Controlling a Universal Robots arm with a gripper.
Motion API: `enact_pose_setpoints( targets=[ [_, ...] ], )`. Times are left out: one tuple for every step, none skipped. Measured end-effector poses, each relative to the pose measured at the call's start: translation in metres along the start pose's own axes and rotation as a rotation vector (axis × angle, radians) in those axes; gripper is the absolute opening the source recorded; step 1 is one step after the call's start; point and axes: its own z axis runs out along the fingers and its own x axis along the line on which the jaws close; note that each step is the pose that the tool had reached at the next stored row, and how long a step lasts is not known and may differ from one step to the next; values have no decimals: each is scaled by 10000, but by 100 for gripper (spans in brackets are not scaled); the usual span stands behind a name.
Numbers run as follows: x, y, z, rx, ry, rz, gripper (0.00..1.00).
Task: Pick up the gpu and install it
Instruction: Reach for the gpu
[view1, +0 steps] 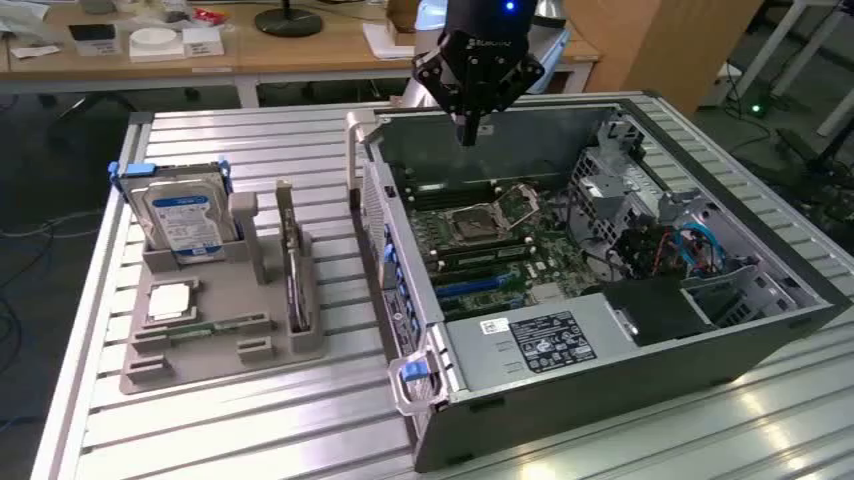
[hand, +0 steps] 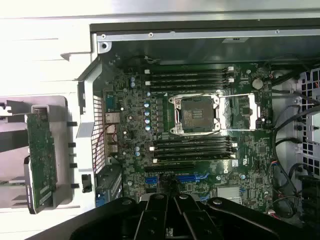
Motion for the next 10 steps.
enact_pose_setpoints(
  targets=[
    [0, 0, 0, 0, 0, 0, 11],
    [0, 0, 0, 0, 0, 0, 11],
    [0, 0, 0, 1, 0, 0, 11],
    [0, 0, 0, 0, 0, 0, 11],
    [0, 0, 0, 0, 0, 0, 11],
    [0, 0, 0, 0, 0, 0, 11],
    [0, 0, 0, 0, 0, 0, 11],
    [2, 0, 0, 0, 0, 0, 11],
    [9, -1, -1, 1, 0, 2, 11],
    [23, -2, -2, 2, 1, 2, 11]
  ],
)
